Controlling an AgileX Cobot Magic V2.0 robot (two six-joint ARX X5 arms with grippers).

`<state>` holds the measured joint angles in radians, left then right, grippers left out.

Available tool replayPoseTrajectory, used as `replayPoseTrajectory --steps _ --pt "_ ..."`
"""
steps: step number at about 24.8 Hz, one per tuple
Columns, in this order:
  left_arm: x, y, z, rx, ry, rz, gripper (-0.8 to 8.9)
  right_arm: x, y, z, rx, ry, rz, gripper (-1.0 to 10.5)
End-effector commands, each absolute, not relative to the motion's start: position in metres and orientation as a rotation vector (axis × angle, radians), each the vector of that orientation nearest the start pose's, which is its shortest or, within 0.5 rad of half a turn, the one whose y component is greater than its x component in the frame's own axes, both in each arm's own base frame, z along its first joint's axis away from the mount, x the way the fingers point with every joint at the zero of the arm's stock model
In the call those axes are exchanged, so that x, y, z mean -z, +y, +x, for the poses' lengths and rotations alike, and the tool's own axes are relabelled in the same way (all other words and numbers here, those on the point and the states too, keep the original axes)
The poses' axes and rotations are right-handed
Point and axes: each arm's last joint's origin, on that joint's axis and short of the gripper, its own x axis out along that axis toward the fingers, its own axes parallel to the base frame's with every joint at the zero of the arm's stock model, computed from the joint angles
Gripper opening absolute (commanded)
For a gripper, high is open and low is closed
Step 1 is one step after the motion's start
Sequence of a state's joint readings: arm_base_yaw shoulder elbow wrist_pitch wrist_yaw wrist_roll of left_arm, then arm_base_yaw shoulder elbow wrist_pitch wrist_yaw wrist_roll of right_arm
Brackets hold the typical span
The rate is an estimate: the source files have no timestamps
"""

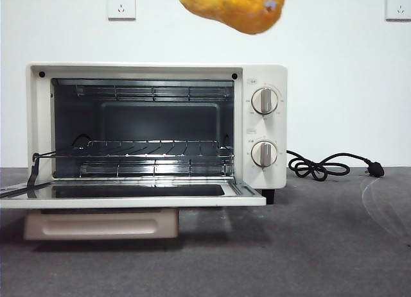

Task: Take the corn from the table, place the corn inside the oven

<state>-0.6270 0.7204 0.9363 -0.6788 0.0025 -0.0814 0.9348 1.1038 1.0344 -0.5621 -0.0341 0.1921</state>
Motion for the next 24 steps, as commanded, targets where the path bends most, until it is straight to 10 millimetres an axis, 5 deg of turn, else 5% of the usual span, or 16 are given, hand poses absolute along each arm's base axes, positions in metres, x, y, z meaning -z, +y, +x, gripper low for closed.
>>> replayPoseTrajectory --steps 1,10,24 --pt "-0.351 -0.066 0.092 0.586 0.4 0.023 -0.06 -0.332 0.188 0.134 -0.91 0.602 -0.126 -0.1" --pt "-0.338 -0.017 0.028 0.471 0.372 -0.072 -0.06 -0.329 0.212 0.143 -0.999 0.506 -0.135 -0.1" --pt "-0.297 0.007 -0.003 0.45 0.281 -0.22 -0.08 -0.32 0.265 0.183 -0.936 0.5 -0.435 -0.1"
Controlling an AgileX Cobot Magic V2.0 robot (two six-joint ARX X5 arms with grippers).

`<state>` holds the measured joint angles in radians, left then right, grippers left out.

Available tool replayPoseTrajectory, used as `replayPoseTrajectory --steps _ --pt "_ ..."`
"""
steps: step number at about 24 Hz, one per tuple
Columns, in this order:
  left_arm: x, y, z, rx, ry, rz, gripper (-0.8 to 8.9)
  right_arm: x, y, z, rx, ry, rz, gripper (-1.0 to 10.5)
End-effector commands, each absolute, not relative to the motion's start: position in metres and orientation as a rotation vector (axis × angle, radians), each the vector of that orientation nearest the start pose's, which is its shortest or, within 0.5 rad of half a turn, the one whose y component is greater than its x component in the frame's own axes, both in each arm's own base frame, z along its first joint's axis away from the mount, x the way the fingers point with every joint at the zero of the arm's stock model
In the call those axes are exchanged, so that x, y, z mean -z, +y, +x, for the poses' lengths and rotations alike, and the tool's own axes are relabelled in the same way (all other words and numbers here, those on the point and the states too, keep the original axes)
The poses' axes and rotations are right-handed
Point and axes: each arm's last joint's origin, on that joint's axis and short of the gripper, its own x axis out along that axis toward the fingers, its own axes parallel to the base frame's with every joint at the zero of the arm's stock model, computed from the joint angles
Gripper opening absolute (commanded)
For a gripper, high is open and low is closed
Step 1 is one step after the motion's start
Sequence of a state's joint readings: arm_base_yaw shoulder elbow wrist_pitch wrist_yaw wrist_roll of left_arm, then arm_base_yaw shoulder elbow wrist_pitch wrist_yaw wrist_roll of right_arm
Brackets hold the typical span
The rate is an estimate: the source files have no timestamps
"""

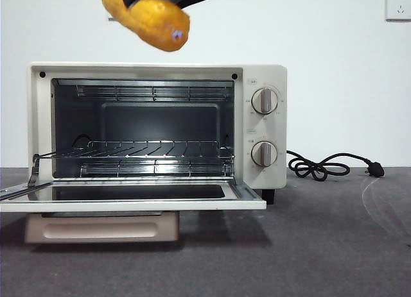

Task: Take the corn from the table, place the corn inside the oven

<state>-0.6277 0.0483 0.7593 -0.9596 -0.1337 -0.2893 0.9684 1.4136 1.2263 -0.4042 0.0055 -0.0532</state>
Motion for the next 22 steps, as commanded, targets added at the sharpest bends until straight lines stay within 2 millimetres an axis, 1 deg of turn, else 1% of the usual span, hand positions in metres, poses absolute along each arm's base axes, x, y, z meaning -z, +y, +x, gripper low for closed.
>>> replayPoseTrajectory --steps 1,5,9,15,19,22 --pt "-0.297 0.008 -0.004 0.451 0.276 -0.222 -0.08 -0.318 0.27 0.188 -0.92 0.502 -0.474 -0.1" --pt "-0.297 0.008 -0.004 0.452 0.273 -0.223 -0.08 -0.307 0.288 0.203 -0.875 0.495 -0.618 -0.1" --pt "-0.297 0.008 -0.004 0.452 0.273 -0.223 -0.08 -0.284 0.304 0.216 -0.835 0.496 -0.777 -0.1" --pt "-0.297 0.008 -0.004 0.449 0.272 -0.223 -0.08 -0.252 0.321 0.232 -0.742 0.452 -0.969 -0.1" --pt "-0.297 0.008 -0.004 0.449 0.273 -0.222 -0.08 -0.239 0.329 0.24 -0.693 0.399 -1.065 -0.1" --pt "-0.297 0.008 -0.004 0.449 0.273 -0.223 -0.07 -0.229 0.336 0.247 -0.653 0.338 -1.174 -0.1"
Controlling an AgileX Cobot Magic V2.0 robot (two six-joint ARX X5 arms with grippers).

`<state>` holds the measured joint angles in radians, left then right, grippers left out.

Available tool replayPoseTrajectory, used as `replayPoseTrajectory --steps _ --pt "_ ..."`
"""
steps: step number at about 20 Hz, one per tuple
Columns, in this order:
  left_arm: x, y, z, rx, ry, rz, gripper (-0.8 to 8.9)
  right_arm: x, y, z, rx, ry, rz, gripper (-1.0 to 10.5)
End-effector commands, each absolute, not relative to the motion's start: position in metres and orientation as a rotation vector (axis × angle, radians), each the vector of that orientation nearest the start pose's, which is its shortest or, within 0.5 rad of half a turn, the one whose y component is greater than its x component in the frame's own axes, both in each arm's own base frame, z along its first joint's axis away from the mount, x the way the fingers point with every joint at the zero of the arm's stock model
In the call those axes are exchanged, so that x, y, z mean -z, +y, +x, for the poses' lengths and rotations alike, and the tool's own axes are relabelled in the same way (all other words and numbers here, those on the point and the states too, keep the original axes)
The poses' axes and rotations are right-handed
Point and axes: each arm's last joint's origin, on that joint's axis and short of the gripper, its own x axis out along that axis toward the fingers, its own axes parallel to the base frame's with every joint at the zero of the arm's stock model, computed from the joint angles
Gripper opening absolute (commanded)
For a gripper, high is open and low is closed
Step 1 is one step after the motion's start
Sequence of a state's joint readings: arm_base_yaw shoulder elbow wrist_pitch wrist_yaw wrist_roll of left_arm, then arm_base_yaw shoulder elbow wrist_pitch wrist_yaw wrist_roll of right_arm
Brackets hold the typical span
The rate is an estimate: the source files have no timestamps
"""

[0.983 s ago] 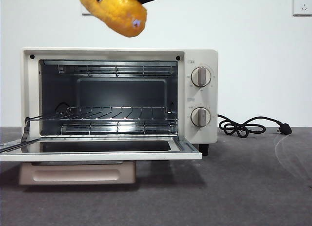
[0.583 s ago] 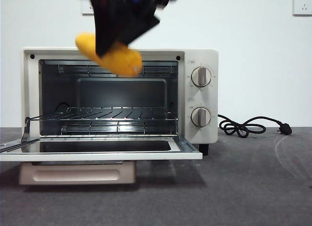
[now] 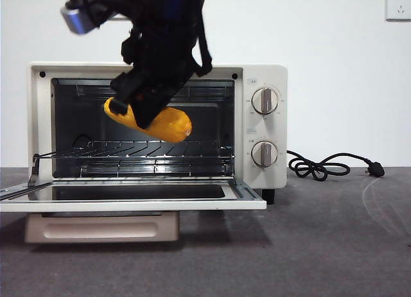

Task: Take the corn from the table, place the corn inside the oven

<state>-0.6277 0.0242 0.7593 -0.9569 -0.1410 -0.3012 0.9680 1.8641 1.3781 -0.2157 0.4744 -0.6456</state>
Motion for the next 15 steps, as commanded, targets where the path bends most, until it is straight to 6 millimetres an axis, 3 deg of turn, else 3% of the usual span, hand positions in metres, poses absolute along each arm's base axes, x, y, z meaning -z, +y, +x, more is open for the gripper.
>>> replayPoseTrajectory --steps 1,4,6,7,10,12,15 --pt "-0.2971 0.0083 -0.0044 0.449 0.273 -0.222 -0.07 -0.2253 0.3382 0.2486 -0.658 0.329 -1.199 -0.1" --pt "-0.2971 0.0083 -0.0044 0.449 0.272 -0.222 -0.07 -0.2183 0.3403 0.2508 -0.667 0.328 -1.227 0.6" --pt "-0.2971 0.0083 -0.0044 0.449 0.272 -0.222 -0.08 -0.2178 0.3418 0.2519 -0.66 0.318 -1.211 2.5" --pt "-0.2971 0.0083 -0.0044 0.449 0.272 -0.222 -0.08 -0.2184 0.3427 0.2523 -0.656 0.307 -1.203 2.9" --pt "-0.2971 0.0083 -0.0044 0.449 0.272 -0.222 -0.08 -0.2202 0.3441 0.2526 -0.647 0.289 -1.19 3.0" --pt "-0.2971 0.0083 -0.0044 0.449 0.272 -0.222 -0.08 -0.22 0.3439 0.2525 -0.641 0.298 -1.17 3.9" --pt "-0.2972 0.0082 -0.0043 0.449 0.272 -0.222 -0.08 -0.2199 0.3449 0.2507 -0.624 0.31 -1.14 3.8"
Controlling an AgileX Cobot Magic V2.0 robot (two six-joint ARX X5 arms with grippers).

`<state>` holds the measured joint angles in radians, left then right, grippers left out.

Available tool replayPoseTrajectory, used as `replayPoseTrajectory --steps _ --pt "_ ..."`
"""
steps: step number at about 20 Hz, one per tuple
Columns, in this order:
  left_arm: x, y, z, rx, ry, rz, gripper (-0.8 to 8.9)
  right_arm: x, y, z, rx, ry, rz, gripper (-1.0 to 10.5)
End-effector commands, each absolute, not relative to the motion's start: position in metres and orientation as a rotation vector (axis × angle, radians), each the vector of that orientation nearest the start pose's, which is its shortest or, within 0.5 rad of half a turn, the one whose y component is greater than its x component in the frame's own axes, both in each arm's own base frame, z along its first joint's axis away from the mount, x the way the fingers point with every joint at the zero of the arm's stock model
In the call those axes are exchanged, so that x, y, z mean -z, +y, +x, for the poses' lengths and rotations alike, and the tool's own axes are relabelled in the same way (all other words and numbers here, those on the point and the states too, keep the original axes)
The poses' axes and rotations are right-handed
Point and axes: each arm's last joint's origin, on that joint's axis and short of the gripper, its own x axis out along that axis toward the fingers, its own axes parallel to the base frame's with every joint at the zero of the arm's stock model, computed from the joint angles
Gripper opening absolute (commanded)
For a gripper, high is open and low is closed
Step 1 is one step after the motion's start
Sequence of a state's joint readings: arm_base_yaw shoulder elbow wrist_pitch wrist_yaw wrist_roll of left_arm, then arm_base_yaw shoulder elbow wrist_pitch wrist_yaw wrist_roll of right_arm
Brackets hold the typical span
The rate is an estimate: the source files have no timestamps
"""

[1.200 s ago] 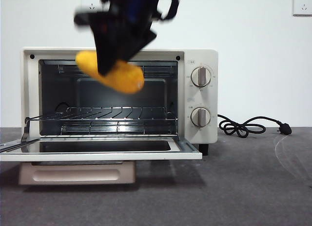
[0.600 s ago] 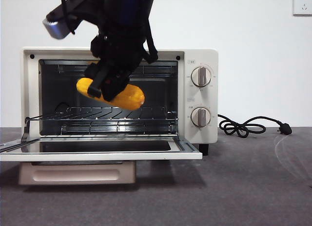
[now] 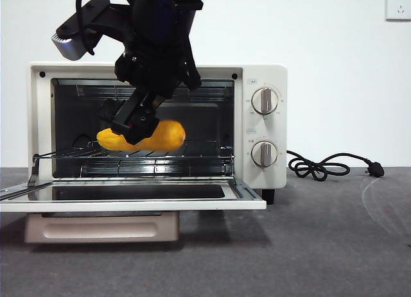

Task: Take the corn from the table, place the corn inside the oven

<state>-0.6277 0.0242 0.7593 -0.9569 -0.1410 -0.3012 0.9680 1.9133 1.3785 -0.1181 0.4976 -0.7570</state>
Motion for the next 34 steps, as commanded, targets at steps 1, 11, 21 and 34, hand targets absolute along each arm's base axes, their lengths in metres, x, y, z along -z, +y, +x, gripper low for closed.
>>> replayPoseTrajectory --steps 1,11,21,34 --pt "-0.297 0.008 -0.004 0.449 0.272 -0.222 -0.08 -0.221 0.346 0.249 -0.611 0.311 -1.135 3.8" --pt "-0.306 0.007 0.0 0.443 0.184 -0.205 -0.08 -0.251 0.359 0.188 -0.636 0.299 -1.045 3.7" --pt "-0.321 -0.024 0.039 0.463 0.232 -0.093 -0.08 -0.326 0.3 0.124 -0.796 0.467 -0.808 -0.1" --pt "-0.319 -0.066 0.086 0.55 0.335 0.032 -0.08 -0.343 0.253 0.12 -0.982 0.704 -0.688 -0.1"
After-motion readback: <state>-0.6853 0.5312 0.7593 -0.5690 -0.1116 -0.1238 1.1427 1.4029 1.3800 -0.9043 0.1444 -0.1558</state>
